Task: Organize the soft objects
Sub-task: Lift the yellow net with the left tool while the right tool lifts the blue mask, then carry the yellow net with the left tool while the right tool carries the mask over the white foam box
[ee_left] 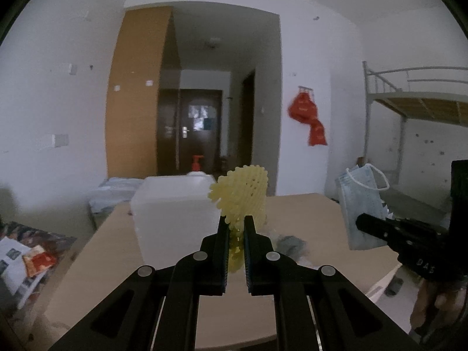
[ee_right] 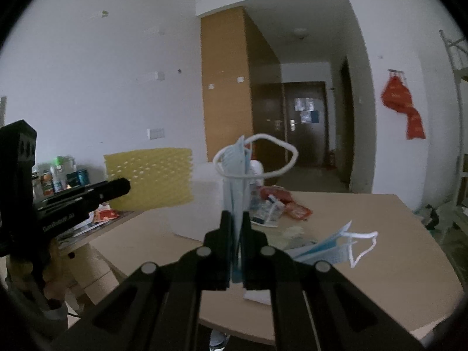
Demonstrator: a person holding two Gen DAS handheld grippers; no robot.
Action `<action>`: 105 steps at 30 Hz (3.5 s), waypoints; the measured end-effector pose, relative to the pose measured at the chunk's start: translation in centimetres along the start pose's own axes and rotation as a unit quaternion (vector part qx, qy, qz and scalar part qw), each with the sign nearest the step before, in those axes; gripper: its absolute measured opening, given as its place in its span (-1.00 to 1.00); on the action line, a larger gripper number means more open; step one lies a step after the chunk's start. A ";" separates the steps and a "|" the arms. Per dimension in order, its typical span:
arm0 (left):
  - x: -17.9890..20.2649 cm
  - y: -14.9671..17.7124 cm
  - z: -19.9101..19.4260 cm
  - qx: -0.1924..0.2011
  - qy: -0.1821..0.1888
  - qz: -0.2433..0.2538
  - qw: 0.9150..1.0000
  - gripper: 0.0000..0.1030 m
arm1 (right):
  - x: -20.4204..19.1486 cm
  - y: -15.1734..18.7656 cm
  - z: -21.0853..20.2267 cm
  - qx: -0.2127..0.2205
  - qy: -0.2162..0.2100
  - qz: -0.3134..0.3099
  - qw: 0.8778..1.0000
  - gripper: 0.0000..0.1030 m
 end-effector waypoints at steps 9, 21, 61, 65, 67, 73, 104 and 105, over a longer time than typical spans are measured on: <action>-4.3 0.6 -0.4 -0.006 -0.052 -0.013 0.999 -0.82 | -4.0 -0.2 2.5 -0.009 -0.057 -0.018 0.998 -0.86; -7.3 1.3 -0.9 -0.009 -0.085 -0.028 0.996 -0.82 | -6.7 -0.5 4.5 -0.025 -0.090 -0.033 0.995 -0.85; -8.2 -7.1 9.2 -0.011 -0.090 -0.035 0.995 -0.82 | -2.3 -7.8 12.6 -0.039 -0.086 -0.033 0.995 -0.85; -8.7 -7.6 10.5 -0.015 -0.087 -0.034 0.995 -0.82 | -2.3 -7.9 13.3 -0.040 -0.089 -0.035 0.995 -0.85; -8.8 -7.6 10.9 -0.016 -0.086 -0.033 0.996 -0.82 | -2.3 -7.9 13.8 -0.043 -0.089 -0.036 0.994 -0.85; -9.2 -7.7 12.2 -0.021 -0.082 -0.031 0.996 -0.82 | -1.8 -8.0 15.3 -0.050 -0.090 -0.034 0.994 -0.85; -11.1 -5.6 21.8 -0.082 -0.057 -0.032 0.995 -0.82 | 0.5 -7.5 20.5 -0.083 -0.083 -0.019 0.993 -0.85; -11.1 -5.5 21.8 -0.082 -0.057 -0.030 0.995 -0.81 | 0.4 -7.5 20.6 -0.084 -0.083 -0.019 0.993 -0.85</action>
Point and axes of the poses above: each gripper's, at about its wrist camera, not at the fingertips, and z roughly the way its jaws point, x to its right, y to its underside, the point moved 10 cm from there along z, roughly the way its jaws point, and after that the axes turned 8 degrees about -y, right-handed, at the moved point
